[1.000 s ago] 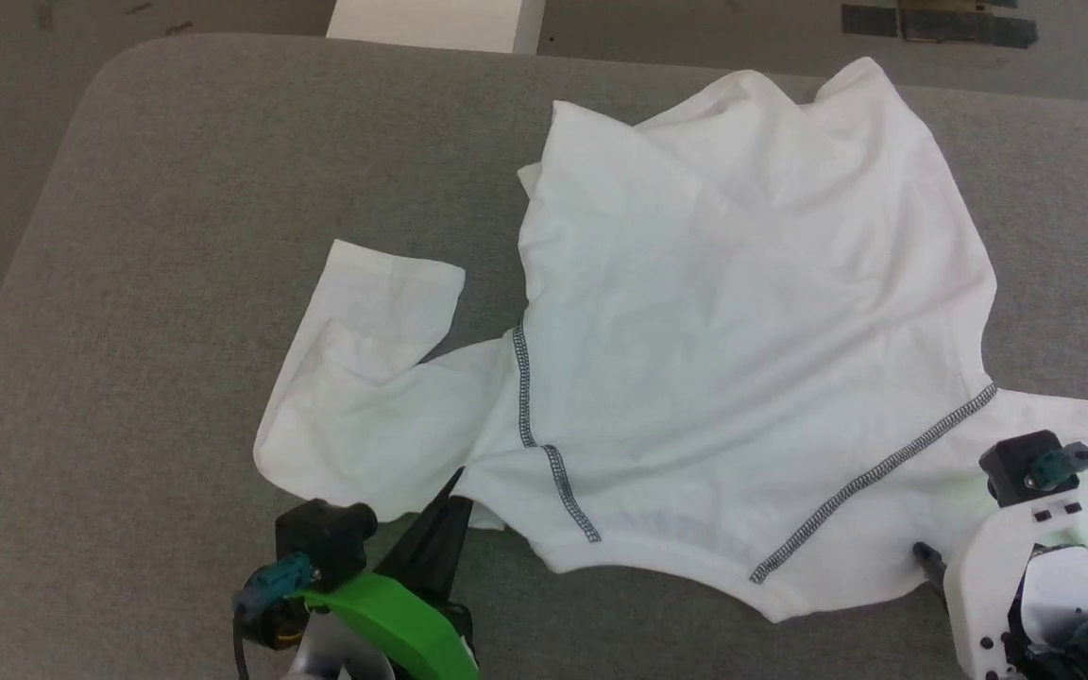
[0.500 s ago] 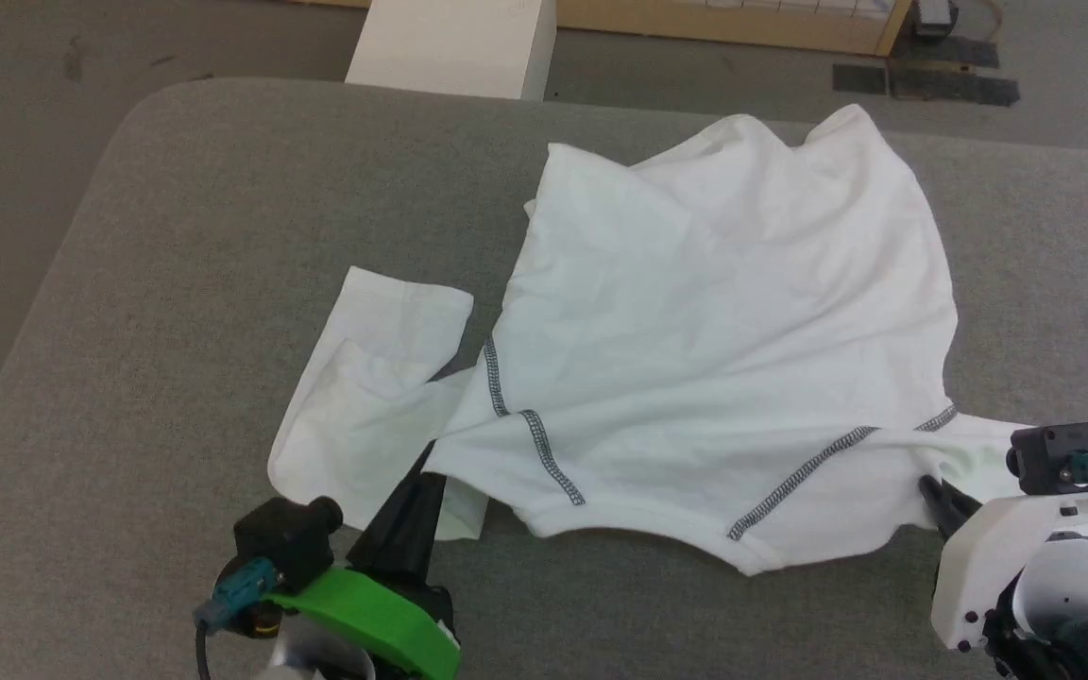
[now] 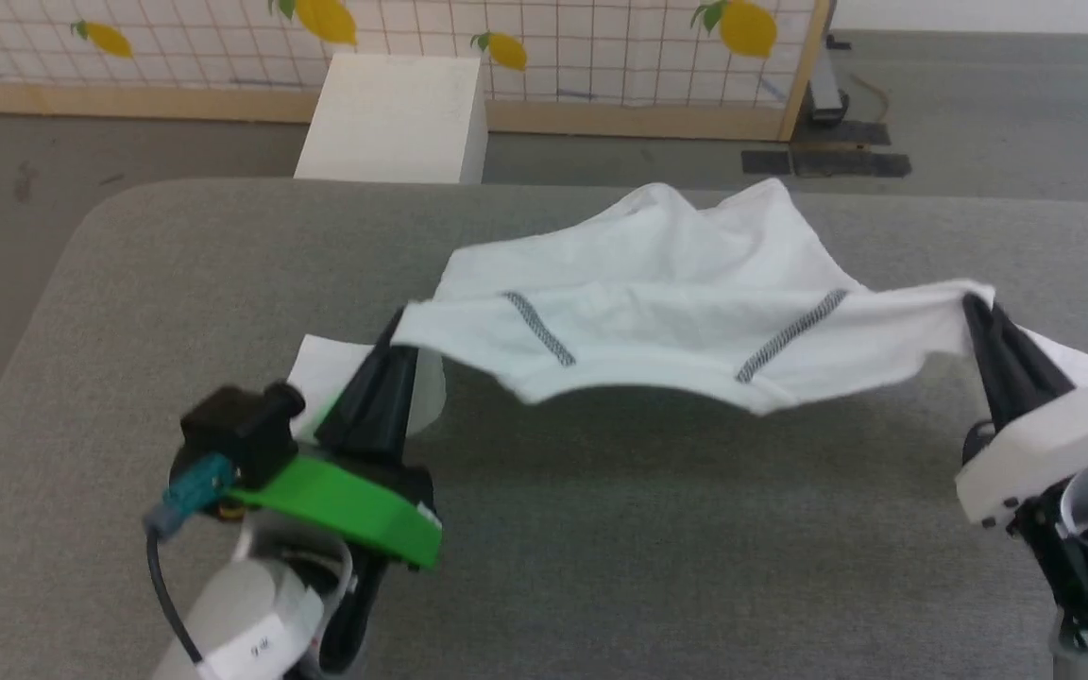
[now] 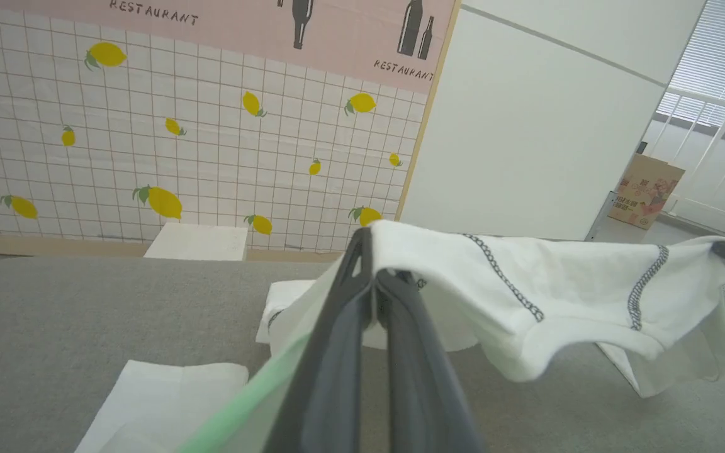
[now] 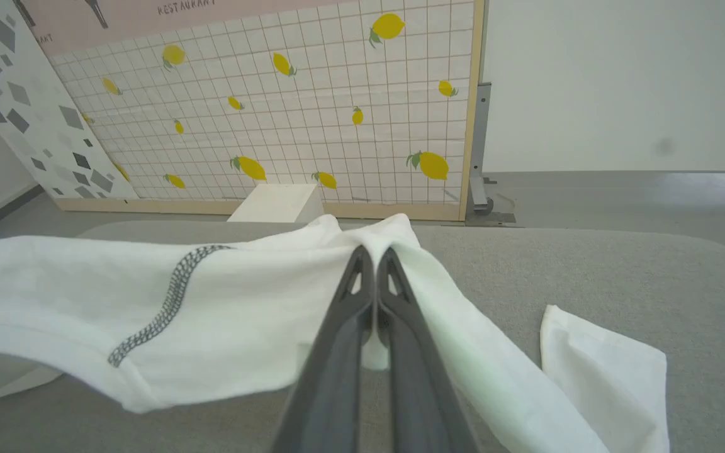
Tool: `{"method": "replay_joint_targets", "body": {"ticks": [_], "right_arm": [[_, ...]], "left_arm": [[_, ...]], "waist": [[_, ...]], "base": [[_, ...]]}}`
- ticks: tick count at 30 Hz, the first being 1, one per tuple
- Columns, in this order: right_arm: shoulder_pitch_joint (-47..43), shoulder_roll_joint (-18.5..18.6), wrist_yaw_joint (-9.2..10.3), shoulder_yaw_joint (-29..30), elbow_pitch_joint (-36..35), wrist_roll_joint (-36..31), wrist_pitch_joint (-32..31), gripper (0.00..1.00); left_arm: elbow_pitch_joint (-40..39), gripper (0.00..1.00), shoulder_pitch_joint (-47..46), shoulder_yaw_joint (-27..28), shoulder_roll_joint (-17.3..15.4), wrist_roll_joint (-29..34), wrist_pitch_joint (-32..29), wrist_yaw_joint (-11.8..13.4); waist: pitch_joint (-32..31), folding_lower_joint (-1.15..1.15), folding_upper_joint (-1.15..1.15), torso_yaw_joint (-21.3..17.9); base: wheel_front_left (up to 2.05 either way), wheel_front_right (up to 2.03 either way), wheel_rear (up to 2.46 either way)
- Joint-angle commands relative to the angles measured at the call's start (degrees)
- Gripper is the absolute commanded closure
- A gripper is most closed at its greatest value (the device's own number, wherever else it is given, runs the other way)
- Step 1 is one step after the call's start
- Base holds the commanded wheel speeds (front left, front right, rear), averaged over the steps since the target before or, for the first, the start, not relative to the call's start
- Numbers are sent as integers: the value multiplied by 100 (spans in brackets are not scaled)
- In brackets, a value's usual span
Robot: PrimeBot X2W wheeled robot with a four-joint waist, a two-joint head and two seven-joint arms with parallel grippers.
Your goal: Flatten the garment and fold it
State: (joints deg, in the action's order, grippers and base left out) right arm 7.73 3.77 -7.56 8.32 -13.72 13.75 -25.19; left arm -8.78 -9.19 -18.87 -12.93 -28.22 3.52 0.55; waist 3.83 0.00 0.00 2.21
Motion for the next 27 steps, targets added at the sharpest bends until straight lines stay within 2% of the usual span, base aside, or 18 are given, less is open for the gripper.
{"method": "replay_joint_targets", "body": {"ticks": [1,5,11,18,24,27], "right_arm": [[230,-33,8,-11,-65,18,46,100],[804,29,8,-61,-111,-78,76,100],[2082,362,8,-353,109,-218,67,100],[3698,704,8,-698,890,-322,85,100],[4920,744,8,-922,1734,-424,125,100],[5532,763,8,-982,2191,-560,182,100]], "left_arm": [[-38,100,-325,19,-80,49,-113,-32],[-24,100,-1074,-51,-203,116,-566,-160],[230,100,-2488,74,-329,-15,-1206,-354],[908,100,-4027,157,-360,-127,-1699,-491],[1580,100,-4982,200,-327,-182,-2017,-500],[1911,100,-5443,270,-311,-148,-2058,-426]], "waist": [[-102,0,0,-97],[-36,0,0,-80],[227,0,0,-128],[627,0,0,-191],[933,0,0,-267],[1182,0,0,-295]], "base": [[0,0,0],[0,0,0],[0,0,0],[0,0,0],[0,0,0],[0,0,0]]}}
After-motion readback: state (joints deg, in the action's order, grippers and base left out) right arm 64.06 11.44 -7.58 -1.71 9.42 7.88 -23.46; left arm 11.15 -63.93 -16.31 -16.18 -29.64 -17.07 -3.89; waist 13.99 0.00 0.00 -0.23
